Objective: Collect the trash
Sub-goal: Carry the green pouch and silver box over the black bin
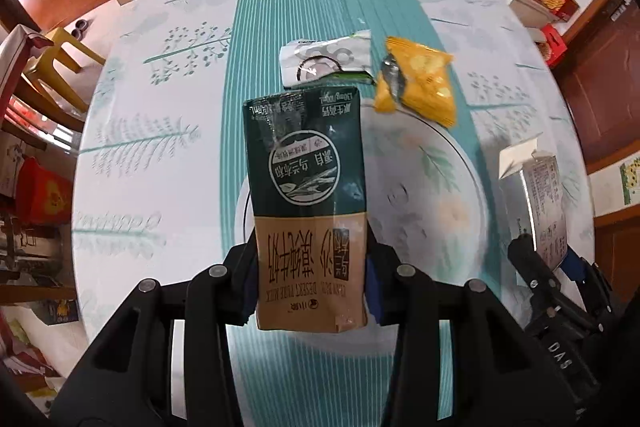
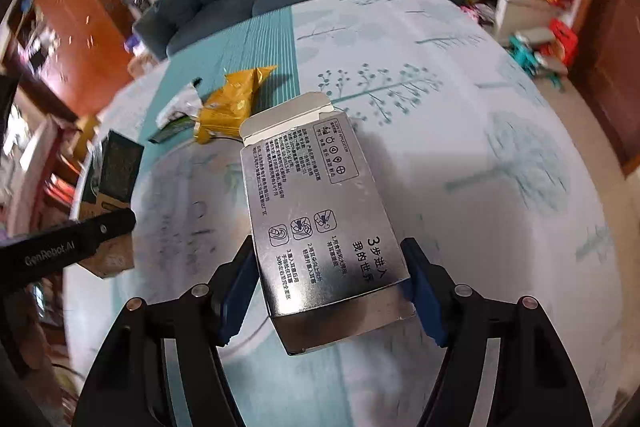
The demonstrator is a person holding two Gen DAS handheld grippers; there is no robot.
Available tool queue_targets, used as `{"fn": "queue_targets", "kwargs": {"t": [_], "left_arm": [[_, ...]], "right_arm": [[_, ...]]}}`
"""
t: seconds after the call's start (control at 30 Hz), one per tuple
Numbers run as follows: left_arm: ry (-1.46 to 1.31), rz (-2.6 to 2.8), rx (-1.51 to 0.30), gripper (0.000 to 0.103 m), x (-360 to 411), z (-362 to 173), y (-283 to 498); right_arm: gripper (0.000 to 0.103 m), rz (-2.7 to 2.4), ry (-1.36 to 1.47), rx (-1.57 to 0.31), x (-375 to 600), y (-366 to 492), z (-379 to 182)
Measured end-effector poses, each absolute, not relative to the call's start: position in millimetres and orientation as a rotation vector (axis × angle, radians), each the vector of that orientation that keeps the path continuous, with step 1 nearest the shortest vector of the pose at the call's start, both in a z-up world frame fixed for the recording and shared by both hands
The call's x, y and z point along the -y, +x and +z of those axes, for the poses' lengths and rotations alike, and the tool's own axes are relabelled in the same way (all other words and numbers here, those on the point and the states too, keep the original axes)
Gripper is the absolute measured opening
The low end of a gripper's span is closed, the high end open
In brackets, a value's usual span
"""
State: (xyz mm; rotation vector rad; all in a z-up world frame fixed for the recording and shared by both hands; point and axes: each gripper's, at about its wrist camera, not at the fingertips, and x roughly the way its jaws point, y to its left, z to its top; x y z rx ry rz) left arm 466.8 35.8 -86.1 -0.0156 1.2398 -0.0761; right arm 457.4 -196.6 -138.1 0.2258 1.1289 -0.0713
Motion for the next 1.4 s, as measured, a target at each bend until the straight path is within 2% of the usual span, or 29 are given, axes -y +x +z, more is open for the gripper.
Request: {"fn": "queue_targets", "kwargs": {"t": [0.3,0.67,0.83,1.1,1.4], "left_arm": [[-0.004,-0.149,-1.186,0.038,-41,-17,357],[0.023,-0.275,-1.078,0.038,-1,61,210],[0.018,-0.311,-1.026,0.038,17,81,147],[-0.021,-0.29,-1.055,0.038,26,70,47],[0.01,-0.252,-1.211,0.038,28,19,-5]], "right_arm": [[0.07,-0.048,0.427,-0.992,205,345,-61],[0.07,-0.003,0.428,-0.846,224,180,41],[0.07,0.011,0.419,-0.81,238,114,66],[0.07,0.088,0.37,-0.872,240,18,67],[0.07,0.156,0.407,-1.028,226,-44,8]]}}
